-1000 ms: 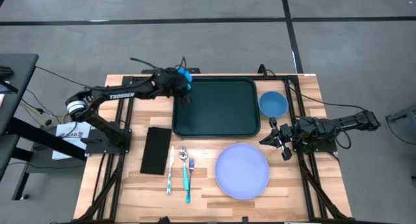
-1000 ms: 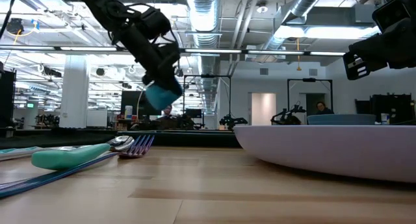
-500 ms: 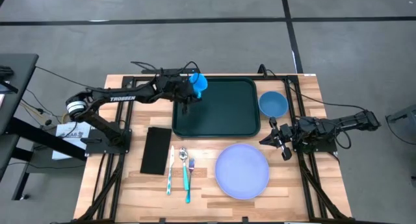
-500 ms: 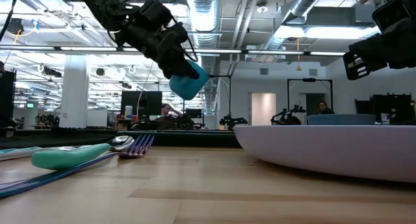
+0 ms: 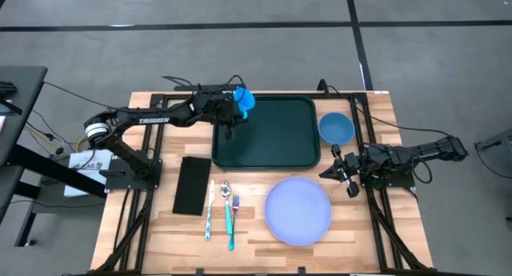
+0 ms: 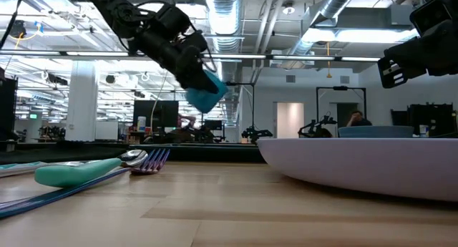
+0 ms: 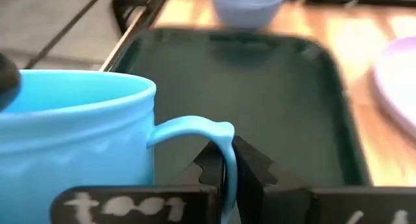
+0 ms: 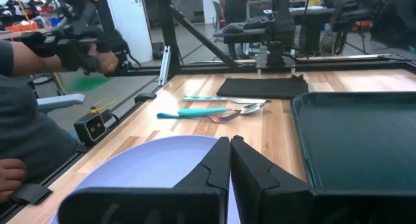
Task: Set up tray
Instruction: Put the blue mug in the top left corner of the black tray
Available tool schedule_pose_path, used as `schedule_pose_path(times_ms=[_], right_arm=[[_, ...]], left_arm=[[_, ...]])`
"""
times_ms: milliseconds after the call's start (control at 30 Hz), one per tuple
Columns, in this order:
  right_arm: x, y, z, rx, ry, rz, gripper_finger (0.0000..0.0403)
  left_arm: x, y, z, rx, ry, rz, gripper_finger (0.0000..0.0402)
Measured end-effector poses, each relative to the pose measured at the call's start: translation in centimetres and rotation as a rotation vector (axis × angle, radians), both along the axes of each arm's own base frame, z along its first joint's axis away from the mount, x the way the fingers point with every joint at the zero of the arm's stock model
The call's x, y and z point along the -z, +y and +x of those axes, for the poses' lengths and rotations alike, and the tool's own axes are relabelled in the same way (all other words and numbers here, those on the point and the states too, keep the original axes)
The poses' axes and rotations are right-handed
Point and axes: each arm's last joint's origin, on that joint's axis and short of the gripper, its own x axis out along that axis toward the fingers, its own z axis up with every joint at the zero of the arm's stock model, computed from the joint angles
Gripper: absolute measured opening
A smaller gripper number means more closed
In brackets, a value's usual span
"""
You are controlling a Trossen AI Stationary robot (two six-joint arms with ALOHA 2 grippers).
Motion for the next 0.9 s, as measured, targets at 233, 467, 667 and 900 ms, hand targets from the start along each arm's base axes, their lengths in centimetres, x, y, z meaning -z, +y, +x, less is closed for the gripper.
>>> schedule_pose_path(times_ms=[233, 467, 667, 900], right_arm=[[0.0, 0.0, 0.0, 0.002, 0.0, 0.0, 0.0005], [0.0, 0.0, 0.0, 0.001, 0.0, 0.0, 0.0005], [0.0, 0.0, 0.0, 0.0, 0.0, 0.0, 0.0005], [0.0, 0.0, 0.0, 0.0, -0.001, 0.0, 0.0005]], left_arm=[[2.3, 0.1, 0.9, 0.04, 0.058, -0.016, 0.0006], [2.9, 1.0, 0.3, 0.05, 0.102, 0.036, 0.0005], [3.2, 1.8, -0.4, -0.002, 0.149, 0.009, 0.0007], [3.6, 2.2, -1.0, -0.038, 0.18, -0.061, 0.0008]])
